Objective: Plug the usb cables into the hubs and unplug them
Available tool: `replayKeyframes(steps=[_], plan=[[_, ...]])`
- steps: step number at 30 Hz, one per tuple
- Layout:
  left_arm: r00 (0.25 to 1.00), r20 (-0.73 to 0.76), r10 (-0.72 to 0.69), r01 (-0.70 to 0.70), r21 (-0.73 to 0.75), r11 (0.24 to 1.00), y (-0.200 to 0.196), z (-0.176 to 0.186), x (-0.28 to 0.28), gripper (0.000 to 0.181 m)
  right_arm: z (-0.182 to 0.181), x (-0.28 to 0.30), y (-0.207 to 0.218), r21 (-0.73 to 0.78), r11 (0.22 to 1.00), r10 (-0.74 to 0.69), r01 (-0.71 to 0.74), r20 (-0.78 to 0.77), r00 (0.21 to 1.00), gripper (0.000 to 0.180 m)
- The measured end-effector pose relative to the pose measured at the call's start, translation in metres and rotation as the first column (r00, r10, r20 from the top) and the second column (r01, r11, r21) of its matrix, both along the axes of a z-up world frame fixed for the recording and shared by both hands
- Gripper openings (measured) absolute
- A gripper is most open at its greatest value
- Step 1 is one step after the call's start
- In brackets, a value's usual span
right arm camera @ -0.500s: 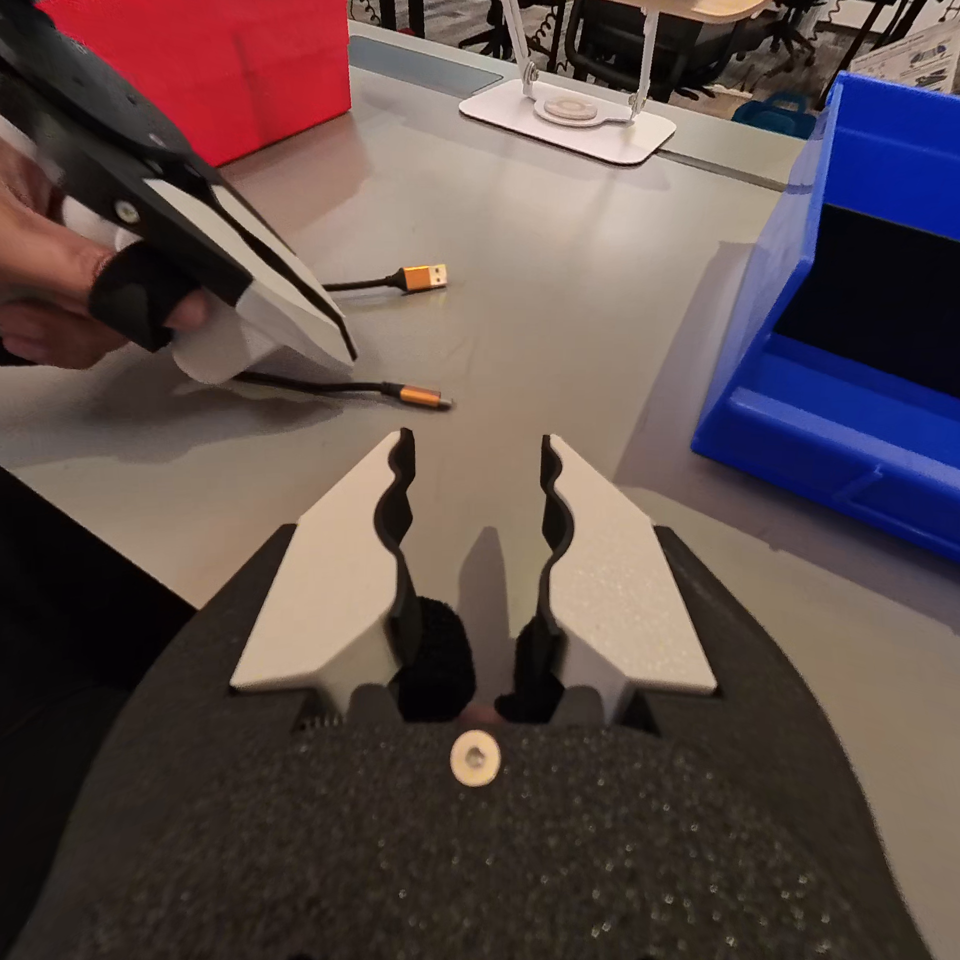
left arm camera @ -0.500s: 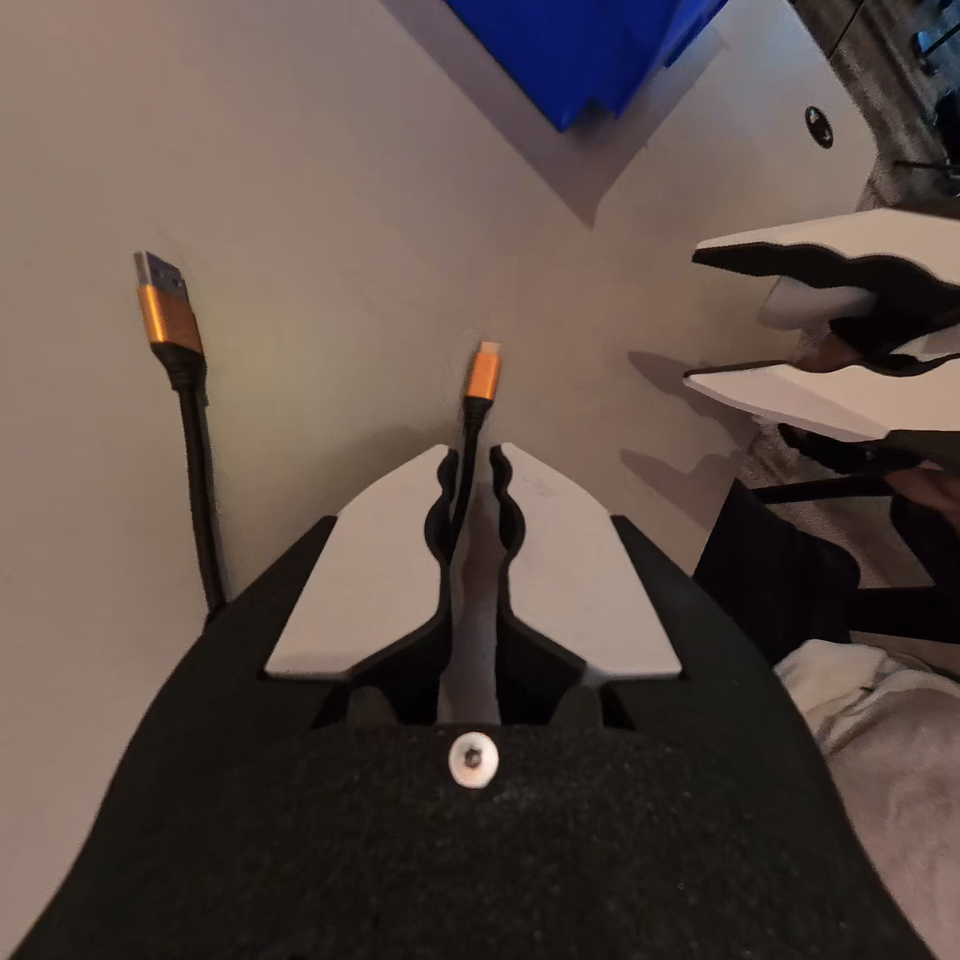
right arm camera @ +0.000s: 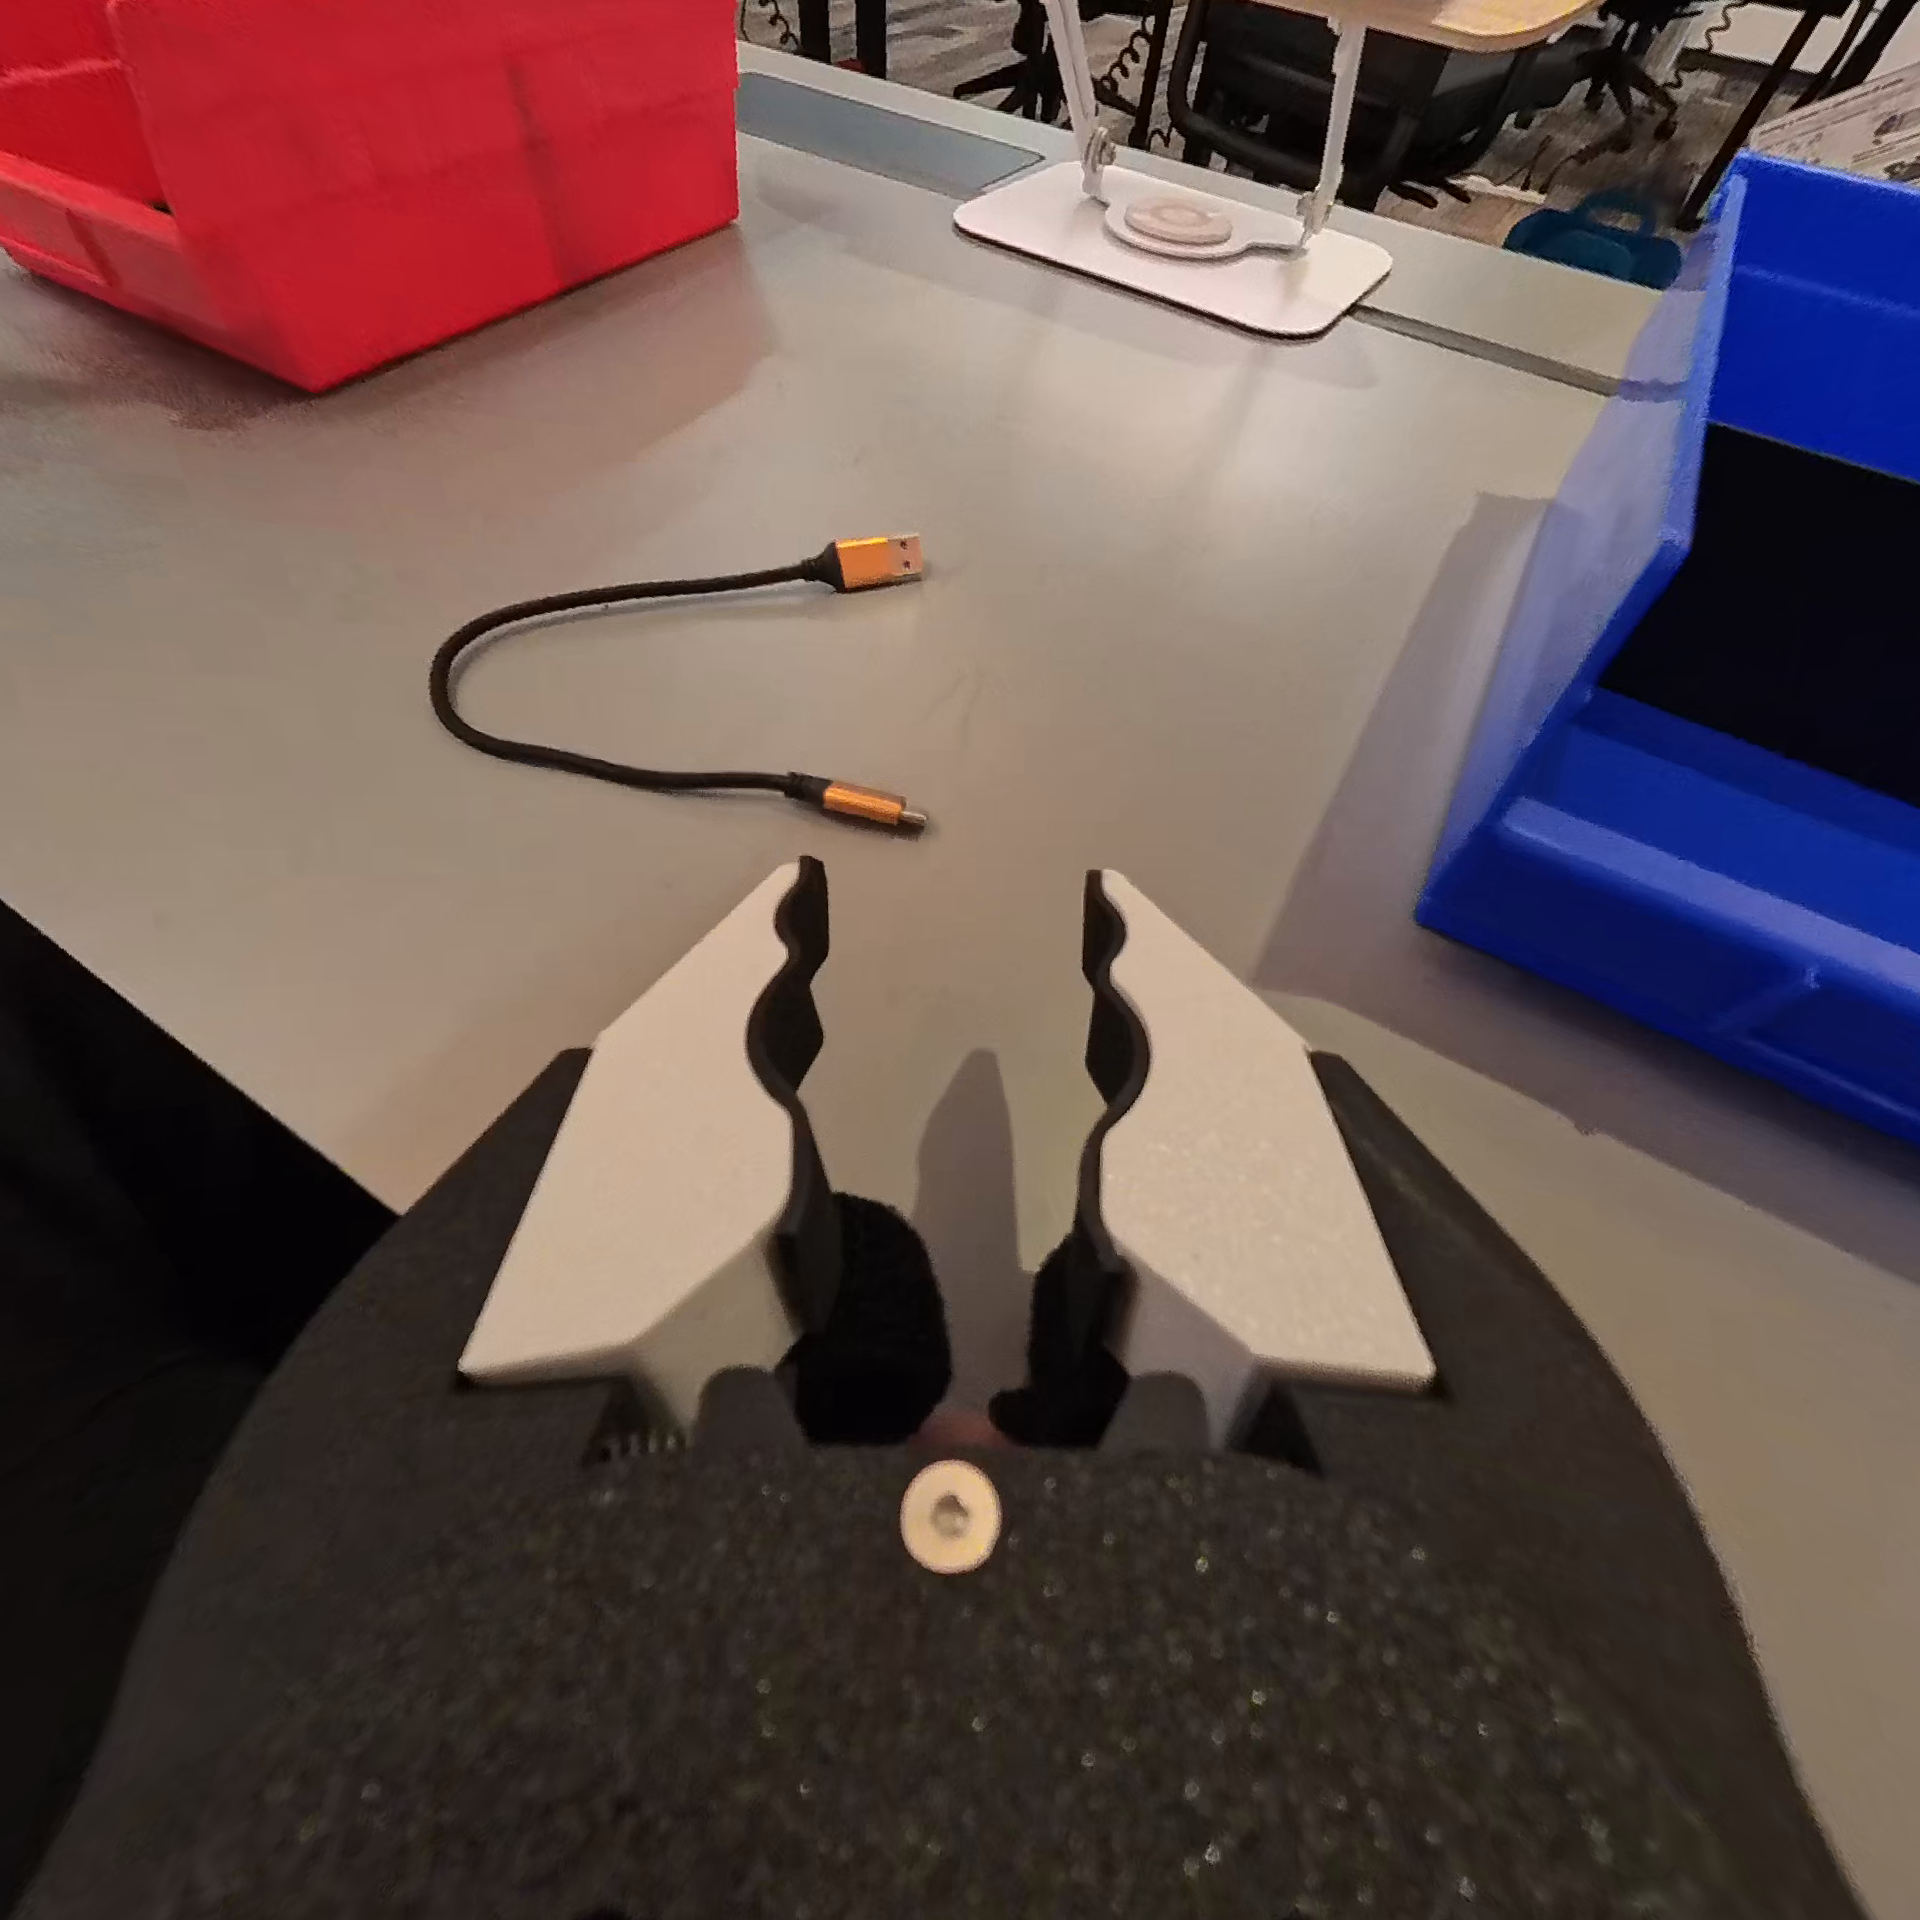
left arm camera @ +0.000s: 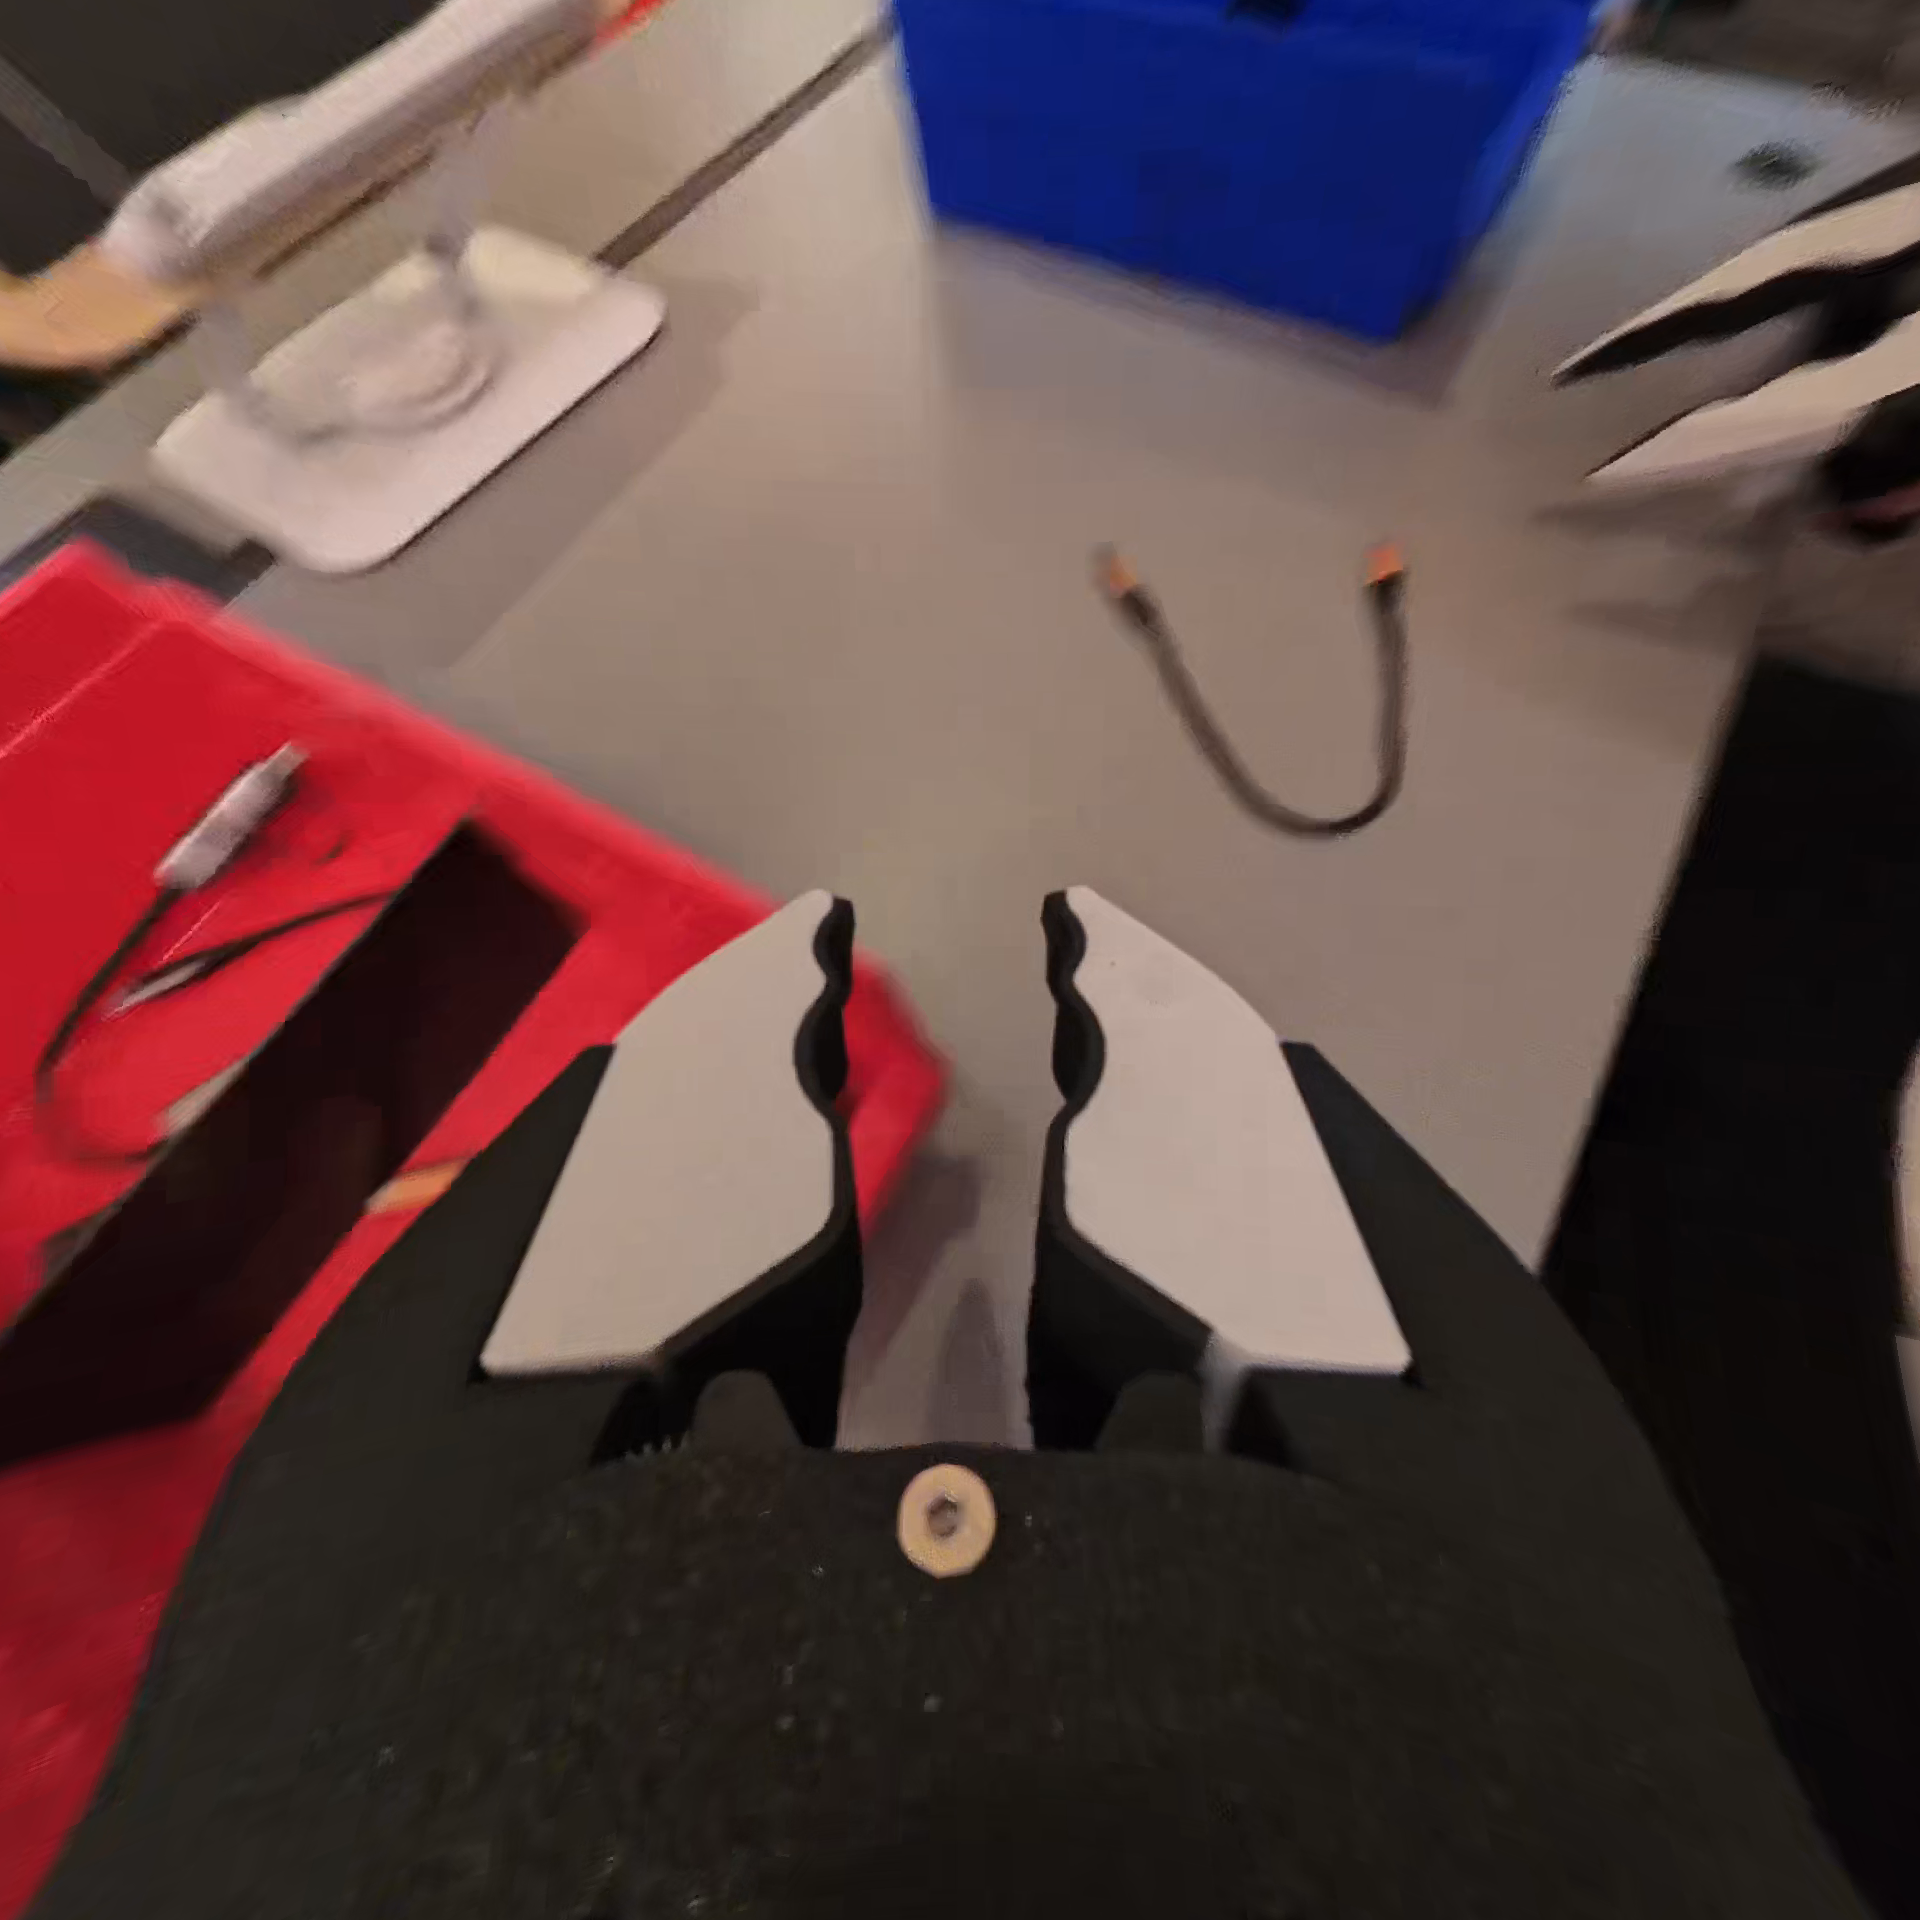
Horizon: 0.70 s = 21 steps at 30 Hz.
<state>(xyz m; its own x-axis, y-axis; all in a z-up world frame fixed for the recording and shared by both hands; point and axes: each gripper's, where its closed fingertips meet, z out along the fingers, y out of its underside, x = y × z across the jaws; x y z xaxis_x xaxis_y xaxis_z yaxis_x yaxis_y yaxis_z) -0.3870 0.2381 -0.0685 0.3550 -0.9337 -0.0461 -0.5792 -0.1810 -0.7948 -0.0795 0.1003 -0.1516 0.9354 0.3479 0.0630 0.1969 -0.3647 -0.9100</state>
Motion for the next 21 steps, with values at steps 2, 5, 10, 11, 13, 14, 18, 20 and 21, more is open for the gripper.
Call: replayKeyframes(steps=[2,5,10,11,13,14,18,20,21], plan=[[0.983,-0.181,0.028,-0.041,-0.066,0.997,0.031,-0.023,-0.035,0.036,0.000,-0.003,0.002,0.000,1.000,0.007,-0.007,-0.002,1.000,0.048],[0.900,-0.436,-0.030,-0.034,-0.138,0.990,0.063,-0.063,-0.069,0.029,0.001,-0.007,0.004,0.005,1.000,0.017,-0.017,0.010,1.000,0.048],[0.734,-0.661,-0.156,0.026,-0.202,0.979,0.094,-0.109,-0.085,0.029,0.000,-0.013,0.007,0.011,0.999,0.033,-0.033,0.040,0.999,0.048],[0.710,-0.683,-0.172,0.045,-0.199,0.979,0.099,-0.114,-0.084,0.029,0.000,-0.014,0.008,0.011,0.999,0.035,-0.036,0.043,0.998,0.048],[0.680,-0.703,-0.208,0.081,-0.209,0.975,0.103,-0.120,-0.082,0.031,-0.001,-0.015,0.008,0.009,0.999,0.038,-0.039,0.048,0.998,0.048],[0.663,-0.714,-0.225,0.095,-0.217,0.971,0.103,-0.123,-0.083,0.031,-0.001,-0.015,0.008,0.009,0.999,0.040,-0.040,0.051,0.998,0.048],[0.642,-0.716,-0.273,0.145,-0.236,0.961,0.099,-0.128,-0.081,0.021,-0.001,-0.014,0.007,0.012,0.999,0.038,-0.039,0.066,0.997,0.048],[0.640,-0.710,-0.292,0.165,-0.245,0.956,0.095,-0.128,-0.080,0.014,-0.002,-0.014,0.007,0.007,0.999,0.041,-0.042,0.064,0.997,0.048],[0.637,-0.712,-0.295,0.182,-0.233,0.955,0.094,-0.129,-0.080,0.009,-0.003,-0.015,0.007,0.004,0.999,0.044,-0.044,0.063,0.997,0.048]])
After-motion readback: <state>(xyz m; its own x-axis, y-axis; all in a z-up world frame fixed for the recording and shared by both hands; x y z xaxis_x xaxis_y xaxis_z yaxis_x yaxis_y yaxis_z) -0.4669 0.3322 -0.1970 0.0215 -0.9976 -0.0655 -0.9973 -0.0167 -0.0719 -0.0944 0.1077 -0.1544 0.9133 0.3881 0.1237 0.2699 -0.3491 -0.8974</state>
